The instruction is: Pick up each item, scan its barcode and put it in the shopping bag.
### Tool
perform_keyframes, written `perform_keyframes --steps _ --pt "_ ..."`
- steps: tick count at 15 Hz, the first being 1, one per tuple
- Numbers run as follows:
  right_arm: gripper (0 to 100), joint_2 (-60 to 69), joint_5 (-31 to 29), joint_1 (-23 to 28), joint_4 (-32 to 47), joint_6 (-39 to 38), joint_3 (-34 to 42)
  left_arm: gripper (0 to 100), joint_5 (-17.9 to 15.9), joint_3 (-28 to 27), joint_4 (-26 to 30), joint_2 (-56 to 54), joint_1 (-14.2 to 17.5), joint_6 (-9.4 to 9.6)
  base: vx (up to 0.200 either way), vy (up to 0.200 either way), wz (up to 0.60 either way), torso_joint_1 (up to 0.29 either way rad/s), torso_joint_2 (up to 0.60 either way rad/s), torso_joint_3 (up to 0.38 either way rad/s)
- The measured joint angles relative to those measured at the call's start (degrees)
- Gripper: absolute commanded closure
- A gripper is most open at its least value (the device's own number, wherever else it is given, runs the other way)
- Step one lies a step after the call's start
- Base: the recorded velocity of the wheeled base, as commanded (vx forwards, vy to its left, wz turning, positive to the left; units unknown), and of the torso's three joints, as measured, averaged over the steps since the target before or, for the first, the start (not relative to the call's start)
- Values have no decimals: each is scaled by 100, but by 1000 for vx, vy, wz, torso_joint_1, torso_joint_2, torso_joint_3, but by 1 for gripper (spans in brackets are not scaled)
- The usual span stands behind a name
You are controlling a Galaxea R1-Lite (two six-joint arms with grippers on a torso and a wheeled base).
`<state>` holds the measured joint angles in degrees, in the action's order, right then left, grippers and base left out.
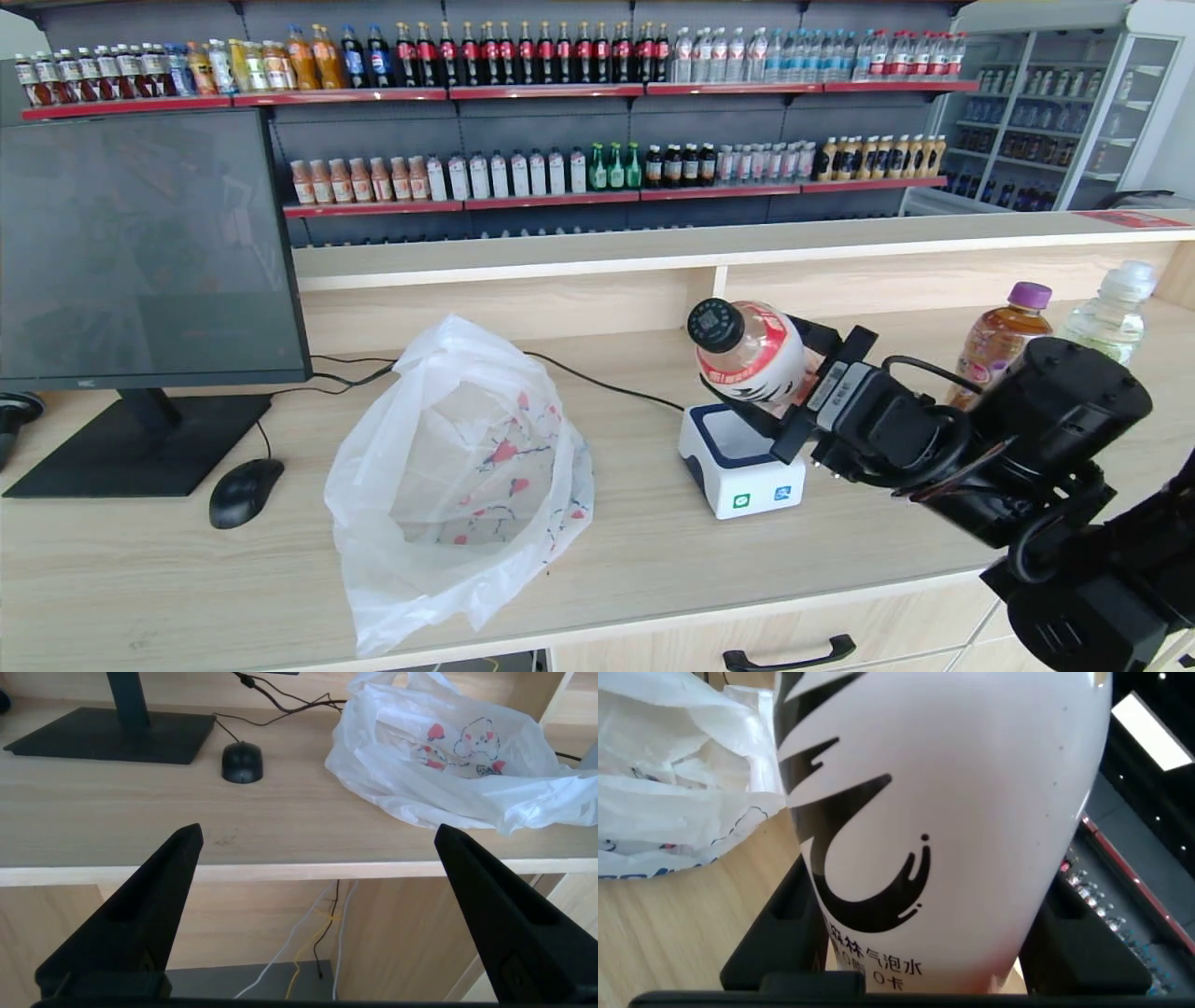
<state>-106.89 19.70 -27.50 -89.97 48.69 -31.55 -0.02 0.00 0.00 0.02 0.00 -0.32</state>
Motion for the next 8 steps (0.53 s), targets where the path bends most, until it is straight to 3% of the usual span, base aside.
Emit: perform_keyframes --steps 4,8 --pt "100 651 -583 -205 2 -835 101 0 0 0 0 0 0 0 0 0 0 0 0 0" --pt "100 1399 -1664 -664 -5 -2460 606 0 0 0 0 0 0 0 0 0 0 0 0 0"
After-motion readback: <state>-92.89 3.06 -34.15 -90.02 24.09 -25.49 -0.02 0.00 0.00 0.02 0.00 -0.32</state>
